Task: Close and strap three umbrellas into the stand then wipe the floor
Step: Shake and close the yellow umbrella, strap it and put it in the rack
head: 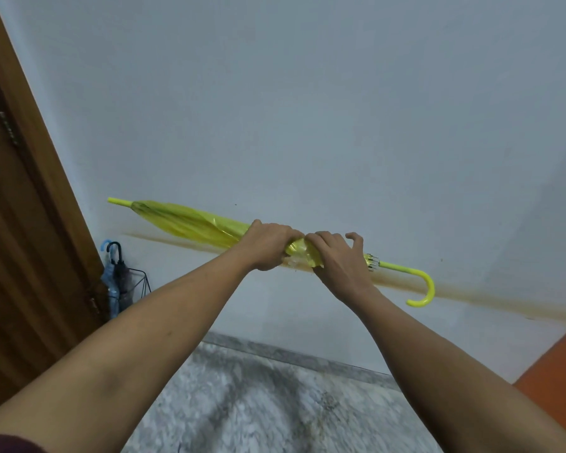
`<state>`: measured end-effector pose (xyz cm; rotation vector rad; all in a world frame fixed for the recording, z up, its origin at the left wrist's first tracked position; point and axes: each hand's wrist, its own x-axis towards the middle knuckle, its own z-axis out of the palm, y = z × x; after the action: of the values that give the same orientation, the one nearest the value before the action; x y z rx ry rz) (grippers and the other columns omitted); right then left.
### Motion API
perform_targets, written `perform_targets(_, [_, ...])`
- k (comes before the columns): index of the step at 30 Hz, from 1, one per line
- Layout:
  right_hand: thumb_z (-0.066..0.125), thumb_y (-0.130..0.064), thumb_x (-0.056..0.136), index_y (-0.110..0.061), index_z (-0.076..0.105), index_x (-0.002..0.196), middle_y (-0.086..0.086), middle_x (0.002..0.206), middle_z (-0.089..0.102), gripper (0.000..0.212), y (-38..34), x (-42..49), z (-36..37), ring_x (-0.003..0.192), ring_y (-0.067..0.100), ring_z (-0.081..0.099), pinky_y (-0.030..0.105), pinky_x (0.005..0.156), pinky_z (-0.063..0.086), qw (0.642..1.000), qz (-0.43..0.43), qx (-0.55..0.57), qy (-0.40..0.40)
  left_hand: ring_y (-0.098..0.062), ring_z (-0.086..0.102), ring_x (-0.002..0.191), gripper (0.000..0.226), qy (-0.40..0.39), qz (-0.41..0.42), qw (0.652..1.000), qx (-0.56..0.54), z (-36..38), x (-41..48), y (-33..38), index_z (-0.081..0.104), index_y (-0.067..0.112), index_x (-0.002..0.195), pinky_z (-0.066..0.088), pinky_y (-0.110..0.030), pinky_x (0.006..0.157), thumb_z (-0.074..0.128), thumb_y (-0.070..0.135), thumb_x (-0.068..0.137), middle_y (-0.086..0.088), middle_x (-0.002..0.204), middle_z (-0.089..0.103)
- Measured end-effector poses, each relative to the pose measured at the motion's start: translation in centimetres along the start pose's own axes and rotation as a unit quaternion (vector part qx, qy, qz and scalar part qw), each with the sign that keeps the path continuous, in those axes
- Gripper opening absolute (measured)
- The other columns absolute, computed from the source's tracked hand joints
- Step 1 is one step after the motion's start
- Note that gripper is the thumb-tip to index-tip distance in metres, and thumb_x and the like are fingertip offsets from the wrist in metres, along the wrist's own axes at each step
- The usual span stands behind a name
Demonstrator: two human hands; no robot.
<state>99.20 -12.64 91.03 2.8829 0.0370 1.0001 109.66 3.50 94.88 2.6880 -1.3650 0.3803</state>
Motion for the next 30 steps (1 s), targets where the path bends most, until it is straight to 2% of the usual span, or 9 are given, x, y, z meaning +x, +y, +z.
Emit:
perform_targets(3, [0.071, -0.006, 0.072, -0.03, 0.044, 0.12, -0.002, 0.108, 0.062, 0.061, -0.1, -0.1, -0.2, 0.085, 0.025, 0.062, 0.046, 0.086, 0.038, 1.0, -0.013, -0.002, -0.003, -0.02, 0.058, 0.108, 0.04, -0.051, -0.004, 0.998, -0.027, -0.3, 0.3, -0.4, 0.049, 0.044, 0.127, 0.037, -0.038, 0.083, 0.051, 0.028, 0.09, 0.013, 0.119, 0.062])
perform_targets(6, [0.067, -0.006, 0.072, -0.026, 0.052, 0.116, 0.0, 0.11, 0.062, 0.05, 0.3, 0.3, -0.2, 0.084, 0.028, 0.061, 0.04, 0.074, 0.042, 0.999, -0.009, 0.01, -0.038, -0.021, 0.057, 0.112, 0.044, -0.081, 0.001, 0.995, -0.05, -0.4, 0.3, -0.7, 0.048, 0.044, 0.131, 0.041, -0.04, 0.09, 0.056, 0.032, 0.089, 0.01, 0.124, 0.061])
perform_targets(10, [0.066, -0.017, 0.079, -0.025, 0.054, 0.12, -0.005, 0.116, 0.062, 0.043, 1.3, 1.2, -1.0, 0.09, 0.027, 0.061, 0.034, 0.067, 0.041, 0.995, 0.021, 0.067, -0.073, -0.015, 0.046, 0.127, 0.065, 0.079, 0.049, 0.993, 0.073, 0.9, -1.0, -0.6, 0.04, 0.032, 0.141, 0.021, -0.057, 0.111, 0.063, 0.035, 0.08, 0.008, 0.136, 0.051])
perform_targets(13, [0.062, -0.027, 0.085, -0.03, 0.053, 0.121, -0.009, 0.11, 0.065, 0.038, 1.7, 1.8, -1.6, 0.087, 0.026, 0.061, 0.031, 0.064, 0.041, 0.988, 0.052, 0.127, -0.073, -0.019, 0.046, 0.126, 0.076, 0.148, 0.062, 0.977, 0.142, 2.3, -1.6, -0.2, 0.041, 0.025, 0.141, 0.018, -0.063, 0.11, 0.07, 0.031, 0.07, 0.007, 0.134, 0.051])
perform_targets(17, [0.062, -0.028, 0.087, -0.026, 0.054, 0.121, -0.006, 0.112, 0.062, 0.035, 1.4, 1.9, -1.5, 0.088, 0.026, 0.061, 0.032, 0.066, 0.043, 0.986, 0.038, 0.155, -0.056, -0.019, 0.058, 0.107, 0.056, 0.227, 0.045, 0.965, 0.12, 2.1, -1.0, -0.1, 0.056, 0.026, 0.122, 0.035, -0.055, 0.1, 0.07, 0.007, 0.071, 0.009, 0.117, 0.062])
perform_targets(21, [0.07, -0.025, 0.08, -0.025, 0.057, 0.118, -0.006, 0.117, 0.058, 0.04, 1.2, 1.7, -1.1, 0.098, 0.022, 0.058, 0.034, 0.069, 0.046, 0.99, -0.01, 0.143, -0.008, -0.019, 0.061, 0.098, 0.053, 0.225, 0.045, 0.966, 0.118, 1.6, -0.7, 0.0, 0.06, 0.031, 0.115, 0.039, -0.045, 0.087, 0.063, 0.001, 0.071, 0.011, 0.11, 0.066])
perform_targets(24, [0.068, -0.045, 0.08, -0.026, 0.056, 0.118, -0.006, 0.114, 0.058, 0.044, 1.0, 1.4, -1.0, 0.098, 0.019, 0.057, 0.036, 0.073, 0.047, 0.989, -0.029, 0.146, -0.024, -0.019, 0.062, 0.093, 0.05, 0.202, 0.032, 0.972, 0.116, 1.5, -0.6, 0.2, 0.06, 0.035, 0.11, 0.037, -0.042, 0.081, 0.06, 0.003, 0.072, 0.011, 0.106, 0.067])
perform_targets(28, [0.062, -0.017, 0.089, -0.021, 0.056, 0.107, -0.002, 0.104, 0.059, 0.019, 0.4, 1.6, -0.3, 0.085, 0.024, 0.057, 0.042, 0.073, 0.048, 0.99, -0.035, 0.136, 0.031, -0.02, 0.063, 0.088, 0.051, 0.195, 0.016, 0.975, 0.111, 1.7, -0.6, 0.4, 0.059, 0.036, 0.109, 0.035, -0.039, 0.074, 0.063, 0.002, 0.071, 0.011, 0.103, 0.068])
perform_targets(30, [0.057, -0.008, 0.09, -0.019, 0.057, 0.101, -0.001, 0.103, 0.06, 0.015, 0.2, 1.6, -0.3, 0.088, 0.025, 0.056, 0.043, 0.078, 0.044, 0.99, -0.042, 0.129, 0.045, -0.022, 0.063, 0.089, 0.053, 0.175, -0.004, 0.98, 0.099, 1.6, -0.4, 0.5, 0.059, 0.038, 0.114, 0.033, -0.038, 0.074, 0.062, 0.002, 0.074, 0.011, 0.107, 0.068])
